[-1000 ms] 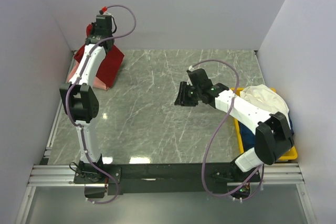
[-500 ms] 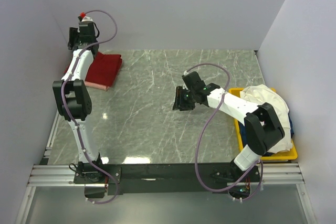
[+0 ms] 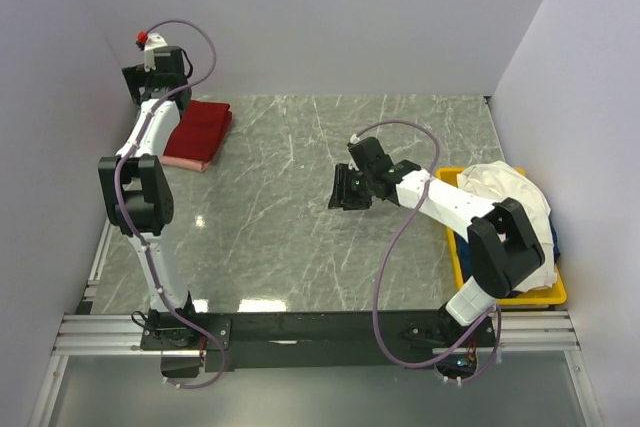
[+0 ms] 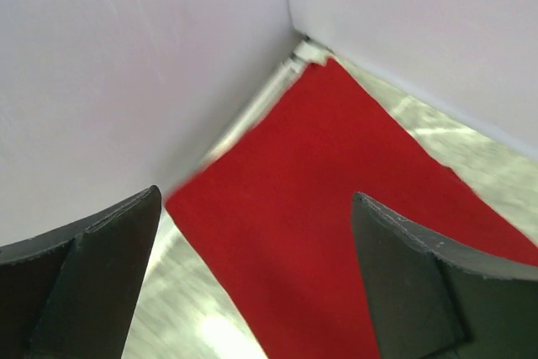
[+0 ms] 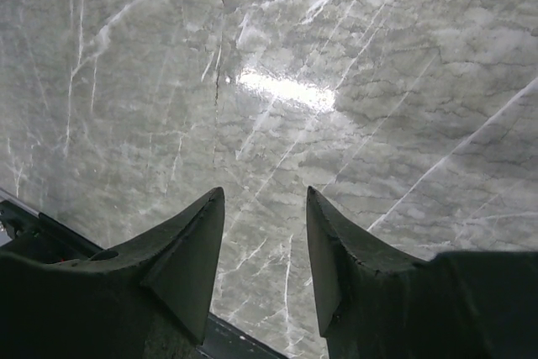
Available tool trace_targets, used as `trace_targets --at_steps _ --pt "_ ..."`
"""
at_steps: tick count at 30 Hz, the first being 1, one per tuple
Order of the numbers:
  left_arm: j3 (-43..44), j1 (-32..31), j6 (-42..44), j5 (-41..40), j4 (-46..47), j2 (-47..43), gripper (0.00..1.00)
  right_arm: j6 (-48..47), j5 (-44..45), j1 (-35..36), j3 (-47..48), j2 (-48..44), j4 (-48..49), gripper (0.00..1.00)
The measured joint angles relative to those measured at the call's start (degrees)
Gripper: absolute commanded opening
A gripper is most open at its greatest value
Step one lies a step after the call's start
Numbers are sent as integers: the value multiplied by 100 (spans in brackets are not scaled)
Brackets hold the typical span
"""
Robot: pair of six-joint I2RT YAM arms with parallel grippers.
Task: Fold and stack the t-shirts
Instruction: Reset both grippers
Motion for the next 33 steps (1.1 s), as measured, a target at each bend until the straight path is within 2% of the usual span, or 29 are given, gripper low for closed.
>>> trace_targets --at_steps 8,12,15,21,26,33 --pt "-1106 -24 -1921 844 -549 -1235 99 4 195 2 -201 -459 55 51" --pt "-2194 -247 -2618 1394 -463 -2251 99 26 308 2 -299 -763 70 51" --pt "-3058 -658 -2999 1703 -345 -2997 99 68 428 2 -402 -1036 59 51" --pt "-4365 -2306 -3541 1812 -125 -4159 99 164 756 2 -645 -1821 17 51" --pt "-5318 -3620 -3921 1541 -2 -4841 99 273 1056 2 -1045 -2601 9 51" --pt "-5530 -5289 -4297 990 -74 -4975 100 459 1438 2 -1694 -3528 -162 51"
